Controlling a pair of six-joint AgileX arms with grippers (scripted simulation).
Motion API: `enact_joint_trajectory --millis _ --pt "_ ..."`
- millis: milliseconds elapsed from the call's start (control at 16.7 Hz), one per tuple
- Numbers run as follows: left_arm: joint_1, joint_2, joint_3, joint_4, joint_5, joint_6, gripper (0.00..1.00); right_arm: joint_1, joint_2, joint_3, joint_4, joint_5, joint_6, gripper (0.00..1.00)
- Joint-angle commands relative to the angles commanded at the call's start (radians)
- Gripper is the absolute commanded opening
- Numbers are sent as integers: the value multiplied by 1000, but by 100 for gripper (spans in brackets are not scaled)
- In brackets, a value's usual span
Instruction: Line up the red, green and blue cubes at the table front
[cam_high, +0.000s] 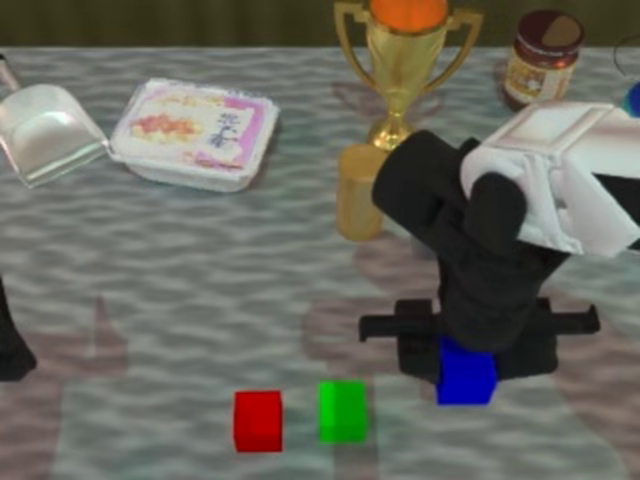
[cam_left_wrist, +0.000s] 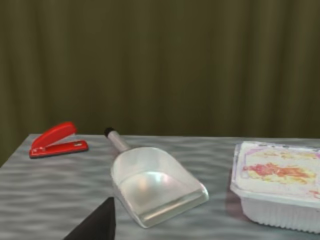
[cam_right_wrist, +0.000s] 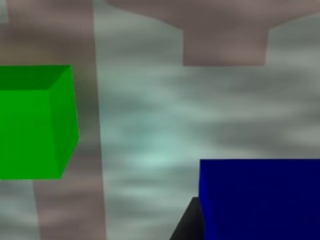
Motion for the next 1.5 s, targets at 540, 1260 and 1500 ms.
enact_joint_trajectory --millis 540,1260,1500 --pt "0 0 0 0 0 0 100 14 9 -29 44 0 22 0" --pt "0 0 0 0 0 0 100 20 101 -167 277 2 29 8" --pt "0 0 0 0 0 0 100 20 101 -167 277 2 29 38"
